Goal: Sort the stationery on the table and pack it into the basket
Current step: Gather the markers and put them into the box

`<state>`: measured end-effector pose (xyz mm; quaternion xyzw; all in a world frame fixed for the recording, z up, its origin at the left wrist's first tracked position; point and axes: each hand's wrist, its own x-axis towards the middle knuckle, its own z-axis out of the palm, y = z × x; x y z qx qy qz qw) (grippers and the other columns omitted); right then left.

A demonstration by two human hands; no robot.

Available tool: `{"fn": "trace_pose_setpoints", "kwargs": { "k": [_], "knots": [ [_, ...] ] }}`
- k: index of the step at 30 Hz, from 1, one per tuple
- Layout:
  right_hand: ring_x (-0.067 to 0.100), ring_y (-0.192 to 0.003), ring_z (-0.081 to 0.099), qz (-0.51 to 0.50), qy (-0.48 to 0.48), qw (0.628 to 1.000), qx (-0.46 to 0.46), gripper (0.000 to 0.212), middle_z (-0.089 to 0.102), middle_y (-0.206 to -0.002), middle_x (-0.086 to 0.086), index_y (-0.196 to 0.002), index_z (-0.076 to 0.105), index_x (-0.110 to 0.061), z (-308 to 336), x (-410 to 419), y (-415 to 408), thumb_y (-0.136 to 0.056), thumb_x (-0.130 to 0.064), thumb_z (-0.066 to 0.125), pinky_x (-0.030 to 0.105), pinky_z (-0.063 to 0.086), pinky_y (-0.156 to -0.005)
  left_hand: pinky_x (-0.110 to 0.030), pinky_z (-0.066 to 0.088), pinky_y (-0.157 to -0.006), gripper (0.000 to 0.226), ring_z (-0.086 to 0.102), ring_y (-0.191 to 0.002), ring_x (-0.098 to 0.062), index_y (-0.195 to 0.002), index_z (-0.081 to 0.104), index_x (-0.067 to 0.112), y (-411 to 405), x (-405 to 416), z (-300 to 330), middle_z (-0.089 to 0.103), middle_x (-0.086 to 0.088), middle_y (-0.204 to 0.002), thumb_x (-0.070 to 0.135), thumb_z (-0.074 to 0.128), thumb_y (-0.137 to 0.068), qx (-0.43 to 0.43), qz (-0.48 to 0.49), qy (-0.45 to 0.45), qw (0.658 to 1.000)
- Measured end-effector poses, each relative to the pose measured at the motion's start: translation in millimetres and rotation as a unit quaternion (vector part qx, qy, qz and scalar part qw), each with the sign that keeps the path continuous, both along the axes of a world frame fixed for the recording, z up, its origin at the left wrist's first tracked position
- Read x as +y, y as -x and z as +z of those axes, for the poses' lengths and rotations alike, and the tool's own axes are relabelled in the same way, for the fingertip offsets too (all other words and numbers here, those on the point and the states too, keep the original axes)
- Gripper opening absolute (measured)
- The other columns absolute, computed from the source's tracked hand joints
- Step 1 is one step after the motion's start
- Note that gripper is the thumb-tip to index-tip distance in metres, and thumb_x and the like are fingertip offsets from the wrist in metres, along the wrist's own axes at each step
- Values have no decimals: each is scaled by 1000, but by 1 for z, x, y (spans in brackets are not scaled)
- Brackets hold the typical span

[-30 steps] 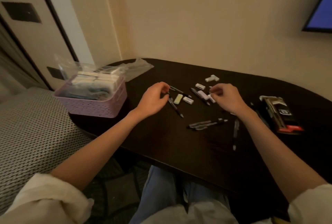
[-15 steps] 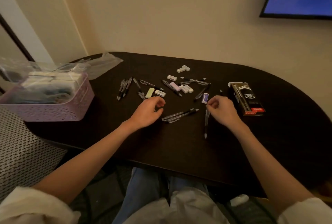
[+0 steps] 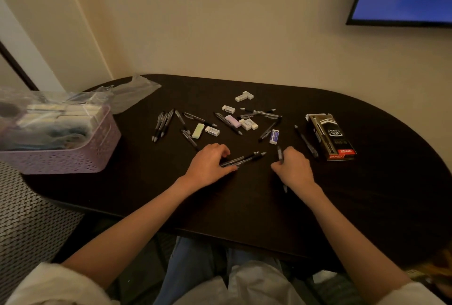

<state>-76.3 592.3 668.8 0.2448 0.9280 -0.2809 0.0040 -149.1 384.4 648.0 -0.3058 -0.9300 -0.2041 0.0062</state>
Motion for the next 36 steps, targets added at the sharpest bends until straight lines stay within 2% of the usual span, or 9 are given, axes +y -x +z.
{"fn": "trace_pose_setpoints", "kwargs": {
  "k": [3, 7, 11, 18, 25, 28, 30, 33, 36],
  "knots": [
    [13, -86, 58, 21, 11, 998, 59, 19, 56, -103, 4, -110, 56, -12, 1, 2, 0, -91, -15, 59, 30, 52, -76, -27, 48, -89, 52, 52, -103, -8, -120, 57, 22, -1, -3, -1, 56, 7, -112, 51, 70, -79, 0, -11, 11, 1000],
    [7, -91, 53, 101, -12, 987, 122, 26, 53, -112, 1, -123, 51, -16, 4, -5, 2, -97, -13, 49, 22, 44, -75, -26, 49, -87, 38, 54, -100, -7, -114, 58, 23, -3, -9, 0, 59, 8, -108, 41, 71, -82, 19, -23, -3, 1000],
    [7, -95, 53, 161, -27, 976, 141, 26, 52, -112, 0, -123, 52, -17, 3, -14, 6, -98, -13, 46, 24, 48, -83, -25, 49, -85, 25, 57, -97, -6, -111, 62, 24, -5, -14, 2, 64, 8, -105, 36, 65, -89, 76, -49, 18, 996],
    [9, -96, 46, 257, -47, 957, 125, 15, 49, -101, -5, -108, 57, -20, 0, -26, 13, -94, -16, 53, 19, 37, -77, -26, 50, -83, 17, 58, -97, -7, -103, 67, 23, -5, -17, 0, 67, 7, -104, 30, 58, -90, 115, -80, 44, 989],
    [10, -112, 40, 284, -115, 946, 103, 49, 44, -121, -4, -127, 50, -20, -9, -45, 15, -84, -33, 69, 22, 40, -92, -26, 43, -100, 12, 54, -113, -4, -96, 73, 20, -9, -24, 0, 65, 7, -119, 18, 68, -86, 12, -17, -126, 992],
    [10, -104, 42, 291, -126, 942, 108, 33, 47, -110, -4, -115, 55, -20, -8, -49, 18, -88, -35, 65, 21, 37, -80, -15, 43, -96, 15, 56, -110, -1, -99, 73, 18, -11, -26, 4, 62, 8, -118, 13, 69, -85, -58, 2, -176, 983],
    [9, -97, 41, 299, -137, 939, 98, 22, 48, -103, -4, -108, 56, -20, -6, -50, 20, -92, -34, 60, 22, 33, -76, -14, 46, -93, 17, 58, -106, 0, -101, 73, 18, -12, -27, 6, 62, 9, -118, 13, 68, -86, -94, -2, -204, 974],
    [10, -95, 40, 287, -151, 941, 95, 21, 51, -103, -1, -108, 55, -18, -2, -46, 22, -95, -34, 54, 23, 34, -77, -21, 50, -88, 20, 61, -100, -3, -108, 70, 19, -10, -30, 8, 67, 6, -112, 16, 62, -91, -86, 39, -251, 963],
    [11, -94, 42, 244, -149, 952, 112, 23, 54, -103, 0, -110, 53, -16, 4, -42, 24, -98, -35, 50, 25, 38, -79, -13, 47, -79, 21, 59, -93, -3, -112, 67, 17, -7, -36, 11, 66, 6, -106, 17, 61, -92, -43, 91, -225, 969]
  ]
}}
